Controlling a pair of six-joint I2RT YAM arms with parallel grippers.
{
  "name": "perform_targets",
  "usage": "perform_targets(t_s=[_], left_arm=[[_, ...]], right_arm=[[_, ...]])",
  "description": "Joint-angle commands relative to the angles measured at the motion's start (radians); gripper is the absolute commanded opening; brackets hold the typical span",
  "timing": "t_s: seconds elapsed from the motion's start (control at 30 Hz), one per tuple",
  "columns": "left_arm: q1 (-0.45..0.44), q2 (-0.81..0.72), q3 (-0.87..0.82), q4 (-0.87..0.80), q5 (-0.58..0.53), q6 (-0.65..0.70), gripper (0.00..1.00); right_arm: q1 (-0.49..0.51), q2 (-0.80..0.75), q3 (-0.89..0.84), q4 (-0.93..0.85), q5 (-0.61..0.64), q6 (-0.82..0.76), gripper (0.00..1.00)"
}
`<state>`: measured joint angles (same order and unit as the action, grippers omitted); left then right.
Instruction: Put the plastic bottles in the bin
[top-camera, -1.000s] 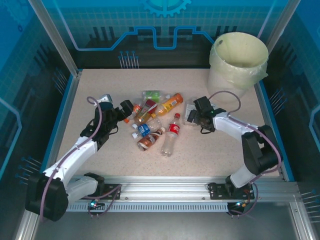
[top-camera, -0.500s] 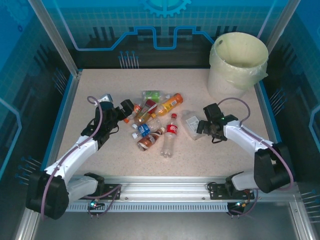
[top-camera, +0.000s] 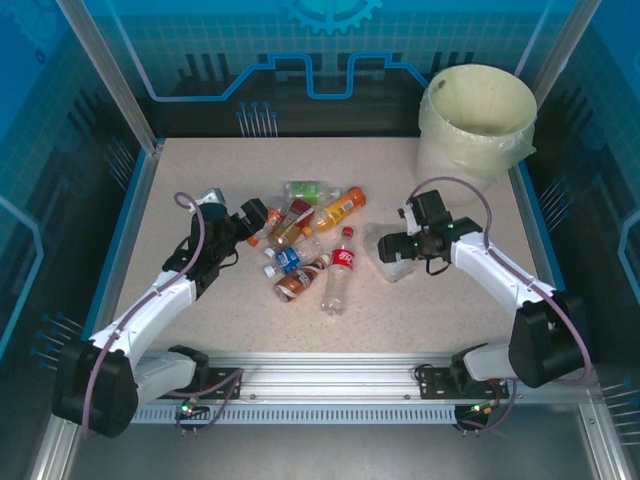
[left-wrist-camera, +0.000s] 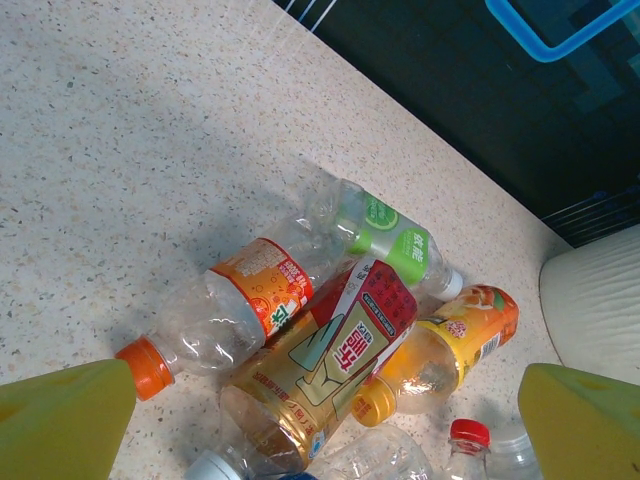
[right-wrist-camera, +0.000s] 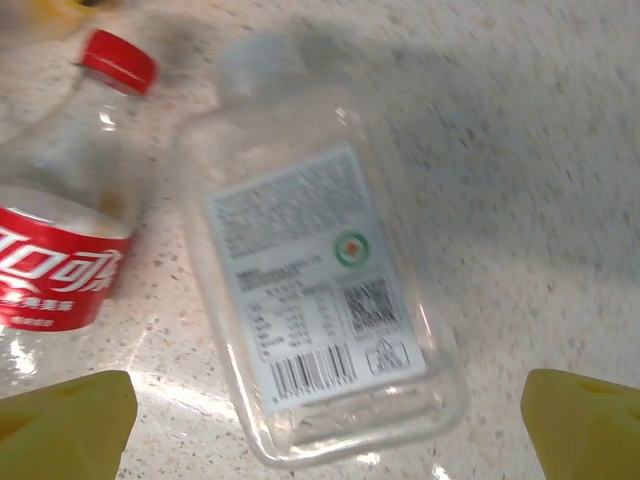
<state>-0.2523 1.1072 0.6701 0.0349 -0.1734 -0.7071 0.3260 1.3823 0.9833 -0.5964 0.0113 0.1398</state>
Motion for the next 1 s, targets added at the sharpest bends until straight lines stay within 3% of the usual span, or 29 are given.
perform_targets(t_s=[0.0, 0.27, 0.4, 0.5, 0.7, 0.97], left_arm=[[0.008, -0.001, 0.011, -0.002, 0.028, -0.011, 0.99], [0.008, -0.001, 0.022, -0.004, 0.05, -0.007, 0.99], [0.01, -0.002, 0.017, -0.011, 0.058, -0.003, 0.99], [0.01, -0.013, 0.006, -0.014, 0.053, 0.001, 0.99], [0.012, -0.032, -0.012, -0.005, 0.038, 0.006, 0.99], [0.013, -0.03, -0.014, -0.004, 0.05, -0.007, 0.99]], right_arm=[[0.002, 0.035, 0.037, -0.038, -0.046, -0.212, 1.0], [0.002, 0.189, 0.134, -0.147, -0.024, -0.363, 1.0], [0.006, 0.253, 0.157, -0.144, -0.053, -0.326, 1.0], [0.018, 0.283, 0.16, -0.132, 0.034, -0.28, 1.0], [0.046, 0.293, 0.12, -0.086, 0.001, -0.224, 1.0], [0.095, 0.332, 0.094, -0.057, 0.079, -0.201, 1.0]])
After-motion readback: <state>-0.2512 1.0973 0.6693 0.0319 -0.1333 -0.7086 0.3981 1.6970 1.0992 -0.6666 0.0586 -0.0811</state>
